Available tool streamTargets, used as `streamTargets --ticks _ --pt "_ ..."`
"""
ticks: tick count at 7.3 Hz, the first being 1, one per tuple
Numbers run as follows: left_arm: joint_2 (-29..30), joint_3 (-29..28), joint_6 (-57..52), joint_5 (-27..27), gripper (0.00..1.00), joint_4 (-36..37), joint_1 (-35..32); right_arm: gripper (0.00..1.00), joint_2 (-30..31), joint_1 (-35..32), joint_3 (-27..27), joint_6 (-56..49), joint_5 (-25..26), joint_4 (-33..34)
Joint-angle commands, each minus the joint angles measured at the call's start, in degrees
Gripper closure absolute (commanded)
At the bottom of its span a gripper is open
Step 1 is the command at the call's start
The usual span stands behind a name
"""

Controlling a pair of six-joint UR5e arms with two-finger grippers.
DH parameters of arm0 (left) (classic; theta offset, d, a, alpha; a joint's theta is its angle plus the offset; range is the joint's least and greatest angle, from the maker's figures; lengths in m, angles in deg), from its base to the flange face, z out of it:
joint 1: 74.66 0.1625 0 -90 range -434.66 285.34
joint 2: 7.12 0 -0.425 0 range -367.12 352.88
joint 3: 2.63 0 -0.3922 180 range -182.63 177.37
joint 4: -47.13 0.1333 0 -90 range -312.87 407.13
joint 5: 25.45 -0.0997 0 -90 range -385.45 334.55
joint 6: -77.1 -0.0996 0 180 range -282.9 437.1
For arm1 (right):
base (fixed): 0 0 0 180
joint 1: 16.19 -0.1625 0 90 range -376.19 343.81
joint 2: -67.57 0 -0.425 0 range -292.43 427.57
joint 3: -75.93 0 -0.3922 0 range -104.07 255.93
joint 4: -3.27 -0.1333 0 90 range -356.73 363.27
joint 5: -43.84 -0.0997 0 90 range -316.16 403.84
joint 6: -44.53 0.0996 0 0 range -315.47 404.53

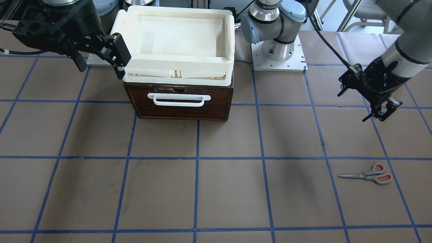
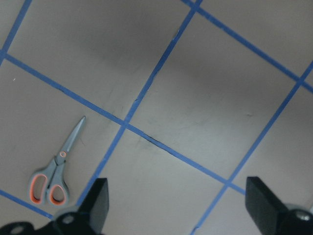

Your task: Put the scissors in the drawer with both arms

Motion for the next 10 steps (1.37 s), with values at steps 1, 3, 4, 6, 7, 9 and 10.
streamTargets --ticks 1,3,4,6,7,9,10 --pt "8.3 0.6 -23.7 -0.2 0.0 14.0 4.3 0.0 -4.0 -0.4 -0.4 22.0 0.0 1.4" --pt "15.8 -0.2 -33.7 3.0 0.0 19.9 6.8 0.0 -7.5 -3.0 -0.5 32.2 0.4 2.6" --pt "18.6 -0.9 -38.9 5.1 0.0 20.4 8.7 0.0 -10.6 -4.9 -0.5 46.9 0.0 2.3" --pt "23.8 -2.4 -42.6 3.1 0.0 25.4 9.4 0.0 -15.9 -8.8 -0.5 57.8 0.5 2.6" --pt "24.8 -2.8 -42.5 -0.7 0.0 25.9 9.4 0.0 -16.7 -9.3 -0.5 63.5 -0.5 2.3" --pt "27.1 -2.8 -41.9 -1.6 0.0 26.2 9.4 0.0 -19.2 -11.0 -0.6 66.8 -3.5 -0.5" --pt "27.8 -2.7 -41.4 -1.7 0.0 26.2 9.4 0.0 -19.6 -11.7 -0.6 67.9 -4.2 -1.6"
